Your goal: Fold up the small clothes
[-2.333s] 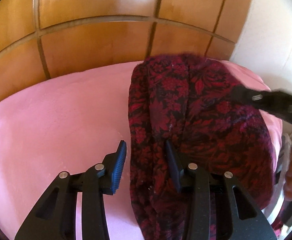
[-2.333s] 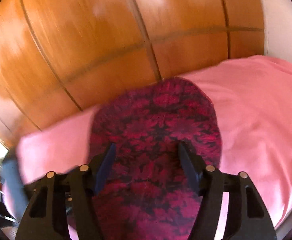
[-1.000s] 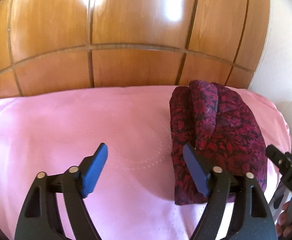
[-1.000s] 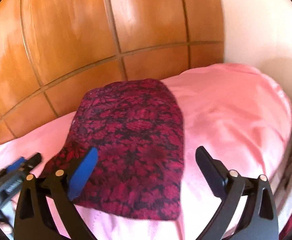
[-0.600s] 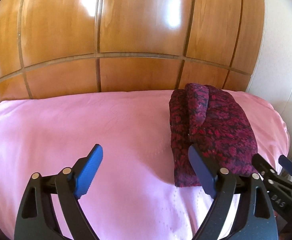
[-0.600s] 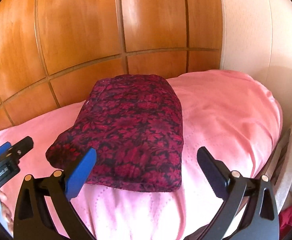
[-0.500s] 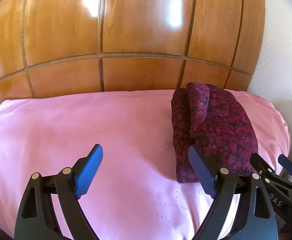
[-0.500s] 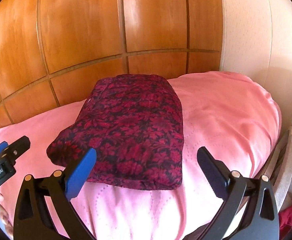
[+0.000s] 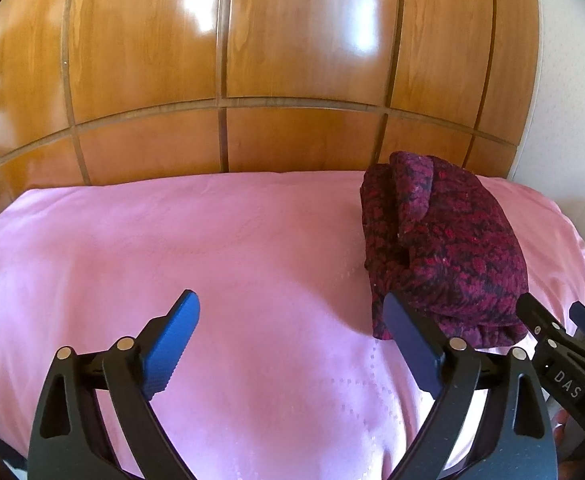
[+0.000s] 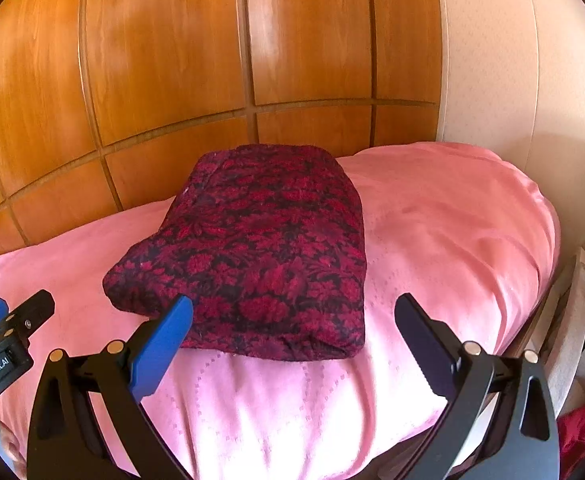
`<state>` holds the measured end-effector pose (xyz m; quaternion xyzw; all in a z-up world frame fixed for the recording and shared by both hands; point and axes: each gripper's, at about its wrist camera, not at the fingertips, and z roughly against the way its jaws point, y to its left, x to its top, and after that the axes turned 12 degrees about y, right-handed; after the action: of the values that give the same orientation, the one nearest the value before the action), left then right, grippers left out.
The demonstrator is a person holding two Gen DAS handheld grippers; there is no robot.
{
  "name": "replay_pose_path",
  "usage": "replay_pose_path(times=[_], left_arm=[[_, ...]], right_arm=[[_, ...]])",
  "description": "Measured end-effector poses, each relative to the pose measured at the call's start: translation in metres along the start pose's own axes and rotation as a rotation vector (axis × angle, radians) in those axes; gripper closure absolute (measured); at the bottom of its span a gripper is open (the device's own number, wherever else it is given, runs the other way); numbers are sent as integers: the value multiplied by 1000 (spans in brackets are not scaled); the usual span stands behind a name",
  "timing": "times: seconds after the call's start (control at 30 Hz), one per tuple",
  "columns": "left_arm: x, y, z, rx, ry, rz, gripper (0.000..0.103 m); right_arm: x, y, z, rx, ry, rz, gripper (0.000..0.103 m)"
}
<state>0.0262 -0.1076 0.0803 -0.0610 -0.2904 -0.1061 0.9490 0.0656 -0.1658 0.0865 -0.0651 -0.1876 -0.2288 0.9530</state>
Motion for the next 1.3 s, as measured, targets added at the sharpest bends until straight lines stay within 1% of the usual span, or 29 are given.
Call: replay_pose_path(times=[0.13,0.27,0.43,0.53,0.67,0.83,1.03,1.3], left_arm=[[-3,-1,-2,6,12,-3,10],[-5,0,-2,1,20,-6,10],[-6,-1,-1,7,15,-13,7],[-5,0,1,8,2,-11,6],[1,1,-1,0,0,-4,5],[3,-2,-4,-1,2,-6,4],[2,-4,-8,4,13,-10,4],[-2,-5,-4,-3,13,-10,4]], right_arm=[[-4,-2,0,2,7,-5,2],[-5,-4,1,-9,-7,-13,2],[-4,-3,-1,-8,1,5,2],[-3,-2,3,-16,-9,15,2],[2,-5,0,-14,-12,-2,2],[5,-5,-9,-9,17,-17,2],[8,0,-10,-5,6,-3,2],[4,7,-11,16,25,16,2]])
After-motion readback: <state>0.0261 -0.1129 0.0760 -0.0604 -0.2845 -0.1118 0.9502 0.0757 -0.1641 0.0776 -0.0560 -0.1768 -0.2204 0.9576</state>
